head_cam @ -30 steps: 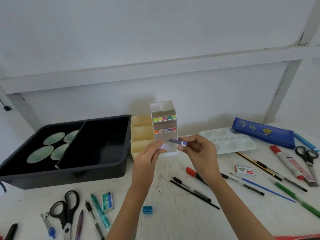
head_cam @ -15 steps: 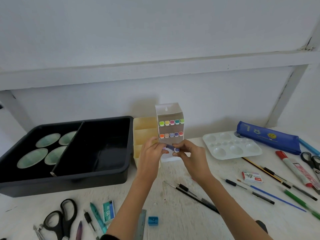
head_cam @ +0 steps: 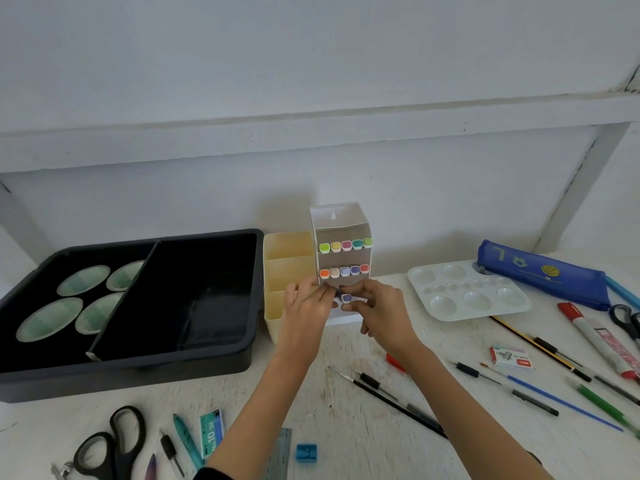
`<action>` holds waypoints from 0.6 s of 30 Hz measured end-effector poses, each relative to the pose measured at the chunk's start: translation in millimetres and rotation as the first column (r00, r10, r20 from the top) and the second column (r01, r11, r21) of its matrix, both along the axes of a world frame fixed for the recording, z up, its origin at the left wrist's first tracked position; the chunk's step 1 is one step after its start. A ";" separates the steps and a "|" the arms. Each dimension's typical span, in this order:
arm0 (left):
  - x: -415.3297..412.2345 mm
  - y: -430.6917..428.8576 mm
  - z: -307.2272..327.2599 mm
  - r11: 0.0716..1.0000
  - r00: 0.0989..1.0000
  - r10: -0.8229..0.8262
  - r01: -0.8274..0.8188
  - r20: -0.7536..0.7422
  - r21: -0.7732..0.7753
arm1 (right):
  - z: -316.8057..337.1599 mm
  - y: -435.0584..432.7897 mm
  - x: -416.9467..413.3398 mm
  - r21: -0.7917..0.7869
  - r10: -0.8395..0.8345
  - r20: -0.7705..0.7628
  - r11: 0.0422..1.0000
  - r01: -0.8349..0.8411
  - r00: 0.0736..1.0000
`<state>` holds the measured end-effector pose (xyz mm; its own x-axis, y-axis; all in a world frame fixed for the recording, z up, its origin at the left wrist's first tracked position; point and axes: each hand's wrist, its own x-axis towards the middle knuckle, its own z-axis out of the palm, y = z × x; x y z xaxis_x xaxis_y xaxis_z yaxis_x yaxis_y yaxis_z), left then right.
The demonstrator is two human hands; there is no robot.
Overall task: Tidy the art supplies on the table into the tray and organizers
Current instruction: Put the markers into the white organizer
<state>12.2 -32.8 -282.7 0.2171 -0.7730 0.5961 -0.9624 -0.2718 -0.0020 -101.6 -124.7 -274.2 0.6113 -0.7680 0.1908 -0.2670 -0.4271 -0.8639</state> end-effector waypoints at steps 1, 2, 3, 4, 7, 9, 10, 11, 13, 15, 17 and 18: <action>1.0 2.2 1.0 1.000 1.000 -0.011 0.011 -0.006 -0.003 | -1.1 -0.8 2.1 -0.005 -0.002 -0.012 1.000 0.002 1.000; 1.3 5.9 3.2 0.999 0.999 -0.036 0.035 -0.015 -0.035 | -2.3 -1.8 4.3 -0.010 -0.002 -0.021 1.000 0.002 1.000; 0.4 10.8 6.4 0.994 0.997 -0.072 0.070 -0.013 -0.089 | -3.7 -2.7 5.8 -0.019 0.003 -0.028 1.000 -0.003 1.000; -1.9 16.2 12.4 0.983 0.993 -0.115 0.112 -0.017 -0.144 | -5.2 -3.4 7.3 -0.030 0.011 -0.031 0.999 -0.012 0.999; -9.9 26.1 38.5 0.946 0.980 -0.196 0.178 -0.041 -0.271 | -8.7 -3.7 9.8 -0.061 0.025 -0.032 0.998 -0.026 0.999; -7.4 22.1 55.9 0.964 0.987 -0.144 0.124 -0.070 -0.236 | -10.9 -4.4 13.0 -0.077 0.009 -0.048 0.997 -0.013 0.999; -3.6 17.9 63.3 0.977 0.989 -0.118 0.100 -0.088 -0.188 | -11.7 -4.9 14.5 -0.079 0.000 -0.062 0.997 -0.005 0.998; 0.5 13.3 68.6 0.986 0.989 -0.109 0.094 -0.103 -0.136 | -11.6 -5.3 15.9 -0.083 -0.006 -0.080 0.997 0.000 0.997; 7.7 3.7 70.0 0.994 0.985 -0.102 0.095 -0.141 -0.056 | -11.5 -6.4 17.1 -0.096 -0.014 -0.126 0.995 0.002 0.992; 11.6 -3.0 63.4 0.994 0.966 -0.110 0.110 -0.234 -0.010 | -11.0 -7.3 16.5 -0.106 -0.019 -0.169 0.994 0.001 0.985; 12.3 -6.2 58.7 0.990 0.933 -0.138 0.139 -0.331 -0.021 | -9.4 -7.7 15.6 -0.113 -0.011 -0.176 0.994 -0.009 0.984; 11.8 -7.2 58.4 0.989 0.924 -0.147 0.144 -0.352 -0.037 | -7.9 -7.2 15.4 -0.111 -0.003 -0.168 0.994 -0.015 0.986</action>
<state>24.0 -40.0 -224.3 0.3004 -0.8063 0.5095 -0.9292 -0.1269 0.3471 -86.2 -131.9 -282.0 0.6464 -0.7440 0.1690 -0.4012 -0.5199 -0.7541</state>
